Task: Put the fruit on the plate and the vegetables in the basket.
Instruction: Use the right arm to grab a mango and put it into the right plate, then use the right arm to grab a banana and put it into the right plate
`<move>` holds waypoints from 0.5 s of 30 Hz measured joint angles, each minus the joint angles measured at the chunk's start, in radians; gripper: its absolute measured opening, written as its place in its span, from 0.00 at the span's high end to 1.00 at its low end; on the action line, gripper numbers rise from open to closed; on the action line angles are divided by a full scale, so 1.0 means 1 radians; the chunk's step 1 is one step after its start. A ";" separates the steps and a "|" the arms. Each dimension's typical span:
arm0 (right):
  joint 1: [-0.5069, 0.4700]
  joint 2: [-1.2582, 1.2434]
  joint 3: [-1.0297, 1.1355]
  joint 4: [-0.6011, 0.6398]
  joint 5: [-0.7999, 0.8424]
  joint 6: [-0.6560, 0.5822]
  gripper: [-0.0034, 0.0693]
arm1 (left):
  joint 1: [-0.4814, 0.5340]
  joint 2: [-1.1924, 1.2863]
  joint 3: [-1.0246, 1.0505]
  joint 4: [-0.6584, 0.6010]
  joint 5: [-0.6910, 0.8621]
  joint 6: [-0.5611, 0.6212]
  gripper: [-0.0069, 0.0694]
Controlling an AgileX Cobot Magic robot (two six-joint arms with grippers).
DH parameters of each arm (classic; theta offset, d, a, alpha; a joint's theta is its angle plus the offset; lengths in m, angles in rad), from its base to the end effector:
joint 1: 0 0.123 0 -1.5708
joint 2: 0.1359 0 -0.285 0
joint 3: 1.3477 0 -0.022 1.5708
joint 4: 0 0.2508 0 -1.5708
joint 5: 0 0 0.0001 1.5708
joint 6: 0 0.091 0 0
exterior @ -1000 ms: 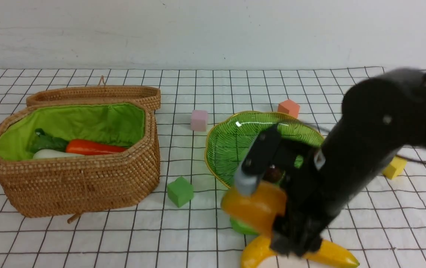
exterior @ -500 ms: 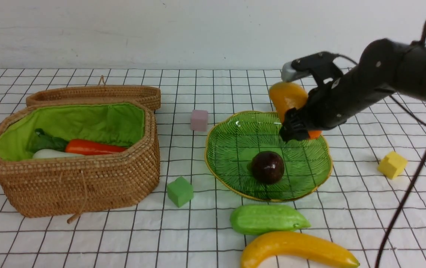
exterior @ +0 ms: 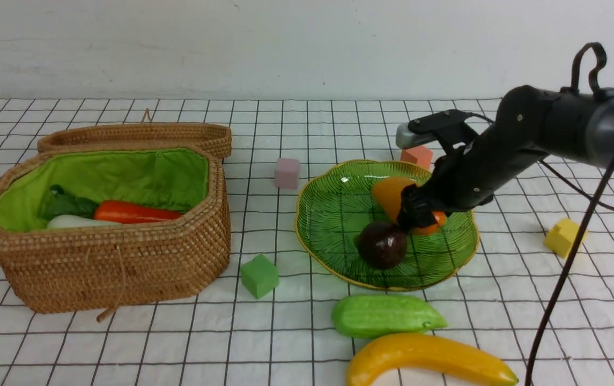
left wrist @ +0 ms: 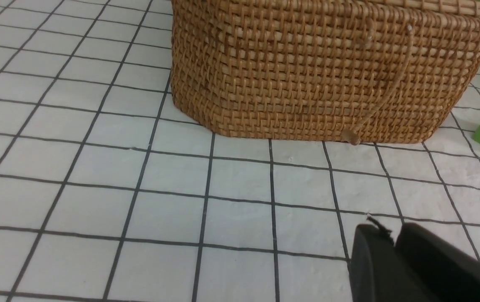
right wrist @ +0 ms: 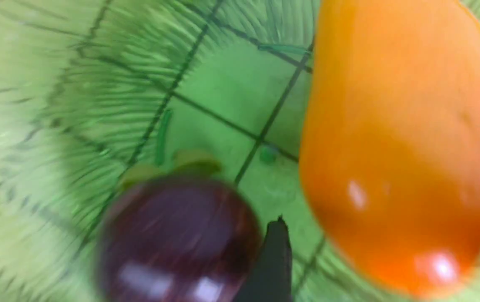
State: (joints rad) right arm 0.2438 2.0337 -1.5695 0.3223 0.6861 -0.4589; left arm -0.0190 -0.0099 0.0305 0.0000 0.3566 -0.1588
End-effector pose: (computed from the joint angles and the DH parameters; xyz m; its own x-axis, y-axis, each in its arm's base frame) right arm 0.4295 0.1257 0.2097 -0.7493 -0.3929 -0.5331 -0.4994 0.8639 0.0651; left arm 0.0532 -0.0010 0.1713 -0.2853 -0.1527 -0.9462 -0.0264 0.9881 -0.1515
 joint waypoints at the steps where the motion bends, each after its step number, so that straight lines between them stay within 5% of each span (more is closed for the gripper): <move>1: 0.000 -0.005 0.000 -0.005 0.009 0.000 0.05 | 0.000 0.000 0.000 0.000 0.000 0.000 0.81; 9: 0.000 -0.281 0.052 -0.093 0.192 -0.031 0.10 | 0.000 0.000 0.000 0.000 0.000 0.000 0.80; 15: 0.002 -0.450 0.366 -0.010 0.267 -0.292 0.14 | 0.000 0.000 0.000 0.000 0.000 0.000 0.79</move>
State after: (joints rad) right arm 0.2454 1.5835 -1.2035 0.3124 0.9528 -0.7505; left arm -0.0190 -0.0099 0.0305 0.0000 0.3566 -0.1588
